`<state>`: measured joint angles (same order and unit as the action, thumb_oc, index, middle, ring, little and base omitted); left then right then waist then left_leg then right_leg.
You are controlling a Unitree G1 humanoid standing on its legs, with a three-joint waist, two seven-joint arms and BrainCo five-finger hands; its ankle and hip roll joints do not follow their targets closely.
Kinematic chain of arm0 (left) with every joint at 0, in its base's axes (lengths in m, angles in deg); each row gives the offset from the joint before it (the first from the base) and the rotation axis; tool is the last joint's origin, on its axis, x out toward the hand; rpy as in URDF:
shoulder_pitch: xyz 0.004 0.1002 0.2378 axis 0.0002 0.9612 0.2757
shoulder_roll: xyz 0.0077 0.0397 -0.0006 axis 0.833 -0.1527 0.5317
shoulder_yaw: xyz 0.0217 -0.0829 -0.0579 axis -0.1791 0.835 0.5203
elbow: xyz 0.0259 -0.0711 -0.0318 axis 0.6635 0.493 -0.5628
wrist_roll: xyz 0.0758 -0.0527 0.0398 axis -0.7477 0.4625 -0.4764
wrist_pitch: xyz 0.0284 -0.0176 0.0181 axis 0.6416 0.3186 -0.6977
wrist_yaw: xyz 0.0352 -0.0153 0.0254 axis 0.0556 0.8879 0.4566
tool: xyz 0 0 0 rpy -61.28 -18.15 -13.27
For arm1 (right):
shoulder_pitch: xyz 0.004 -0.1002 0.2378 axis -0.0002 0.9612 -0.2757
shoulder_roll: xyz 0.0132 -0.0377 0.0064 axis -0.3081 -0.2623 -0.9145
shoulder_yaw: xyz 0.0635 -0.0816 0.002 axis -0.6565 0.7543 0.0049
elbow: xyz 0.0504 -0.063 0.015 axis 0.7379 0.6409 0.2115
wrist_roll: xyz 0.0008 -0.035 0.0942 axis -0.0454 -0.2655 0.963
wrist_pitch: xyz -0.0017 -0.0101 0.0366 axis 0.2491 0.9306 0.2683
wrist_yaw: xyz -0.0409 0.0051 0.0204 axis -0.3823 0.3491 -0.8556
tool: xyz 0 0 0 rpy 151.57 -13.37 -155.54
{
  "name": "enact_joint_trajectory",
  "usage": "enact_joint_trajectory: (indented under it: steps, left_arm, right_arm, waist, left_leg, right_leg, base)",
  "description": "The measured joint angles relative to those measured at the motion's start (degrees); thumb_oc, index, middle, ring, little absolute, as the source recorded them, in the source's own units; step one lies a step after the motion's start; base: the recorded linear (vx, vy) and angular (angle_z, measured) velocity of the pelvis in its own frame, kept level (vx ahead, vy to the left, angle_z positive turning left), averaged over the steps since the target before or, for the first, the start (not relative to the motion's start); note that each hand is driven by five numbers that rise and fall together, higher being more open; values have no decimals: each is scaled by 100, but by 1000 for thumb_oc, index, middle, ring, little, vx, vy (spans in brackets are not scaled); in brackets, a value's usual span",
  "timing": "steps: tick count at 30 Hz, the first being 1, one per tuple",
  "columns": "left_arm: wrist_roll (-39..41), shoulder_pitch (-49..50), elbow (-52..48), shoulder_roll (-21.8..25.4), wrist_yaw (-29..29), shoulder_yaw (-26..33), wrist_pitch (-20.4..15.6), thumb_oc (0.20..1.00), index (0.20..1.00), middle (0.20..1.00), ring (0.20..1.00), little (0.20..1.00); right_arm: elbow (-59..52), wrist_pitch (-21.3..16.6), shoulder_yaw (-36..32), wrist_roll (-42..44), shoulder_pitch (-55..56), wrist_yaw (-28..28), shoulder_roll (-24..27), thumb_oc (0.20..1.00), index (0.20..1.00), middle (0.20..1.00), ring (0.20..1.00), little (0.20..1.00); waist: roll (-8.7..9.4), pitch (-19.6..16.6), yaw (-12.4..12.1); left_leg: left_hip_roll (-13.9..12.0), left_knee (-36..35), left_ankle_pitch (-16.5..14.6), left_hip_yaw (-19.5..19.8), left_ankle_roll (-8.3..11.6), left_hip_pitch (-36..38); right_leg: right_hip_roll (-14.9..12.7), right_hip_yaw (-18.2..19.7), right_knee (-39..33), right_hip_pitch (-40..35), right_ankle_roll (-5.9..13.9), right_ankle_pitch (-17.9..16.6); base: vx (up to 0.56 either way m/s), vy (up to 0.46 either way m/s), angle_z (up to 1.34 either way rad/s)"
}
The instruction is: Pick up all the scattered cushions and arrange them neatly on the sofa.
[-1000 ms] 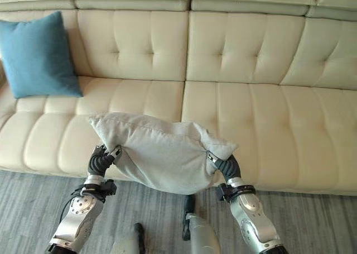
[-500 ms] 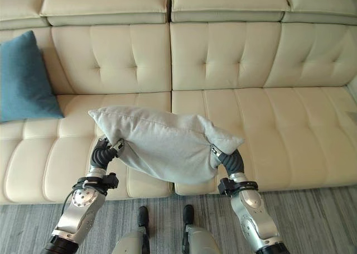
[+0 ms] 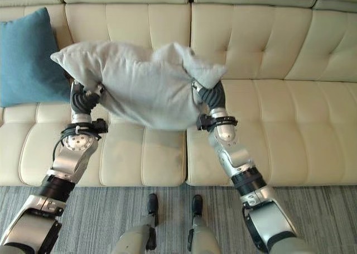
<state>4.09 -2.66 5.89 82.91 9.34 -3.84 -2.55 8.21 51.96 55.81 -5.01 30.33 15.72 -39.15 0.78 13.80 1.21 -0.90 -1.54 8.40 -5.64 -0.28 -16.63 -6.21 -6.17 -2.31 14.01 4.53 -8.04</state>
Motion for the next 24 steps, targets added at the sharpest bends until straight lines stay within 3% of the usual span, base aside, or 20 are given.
enact_joint_trajectory:
  steps: [6, 10, 11, 12, 13, 19, 24]
  left_arm:
    - [66, -884, 1013, -32, 35, -827, -70, 200, 200, 200, 200, 200]
    - [361, -1455, 1785, -47, -245, -1380, -81, 200, 200, 200, 200, 200]
    - [430, -1559, 1789, -44, -290, -1404, -94, 498, 498, 498, 498, 498]
    - [459, -1647, 1788, -41, -301, -1394, -110, 950, 950, 950, 950, 950]
    - [459, -1700, 1801, -24, -310, -1389, -146, 1000, 1000, 1000, 1000, 1000]
    - [454, -2219, 1970, 252, -427, -1303, -264, 1000, 1000, 1000, 1000, 1000]
    - [466, -2580, 2554, 895, -607, -1267, -252, 1000, 1000, 1000, 1000, 1000]
  right_arm:
    - [1250, 36, 267, -307, -1102, -301, 500, 200, 200, 200, 200, 200]
    - [1917, 133, 519, -633, -1715, -480, 761, 200, 200, 200, 200, 200]
    - [1960, 135, 522, -702, -1752, -527, 819, 721, 721, 721, 721, 721]
    - [1967, 136, 521, -704, -1752, -594, 849, 1000, 1000, 1000, 1000, 1000]
    - [2015, 133, 523, -736, -1764, -652, 854, 1000, 1000, 1000, 1000, 1000]
    - [2223, 112, 555, -862, -2176, -719, 1053, 1000, 1000, 1000, 1000, 1000]
    - [2573, 110, 683, -773, -2644, -666, 1281, 1000, 1000, 1000, 1000, 1000]
  waist:
    - [2, 11, -1]
    - [-25, 207, 39]
    - [-34, 220, 35]
    - [-44, 240, 20]
    - [-58, 276, 51]
    - [-98, 300, 152]
    - [-101, 299, 148]
  left_leg:
    - [-2, -105, 101, 63, 40, -341]
    - [-27, -186, 192, 112, 41, -667]
    - [-35, -234, 223, 123, 43, -772]
    - [-48, -269, 241, 125, 38, -846]
    - [-57, -295, 259, 126, 15, -867]
    - [-119, -296, 286, 163, 49, -1169]
    - [-200, -296, 313, 197, 88, -1241]
  right_leg:
    - [38, -67, -136, 295, -22, -60]
    - [75, -76, -149, 648, -38, -73]
    - [75, -78, -158, 767, -56, -95]
    - [87, -79, -159, 853, -66, -105]
    - [96, -78, -155, 894, -66, -105]
    - [176, -44, -196, 1193, -91, -125]
    - [244, -55, -218, 1245, -92, -125]
  base:
    - [17, -78, 7]
    - [-13, -73, 2]
    - [-7, -59, -1]
    - [9, -67, -3]
    - [11, -66, -3]
    - [29, -67, -3]
    - [33, -37, -1]
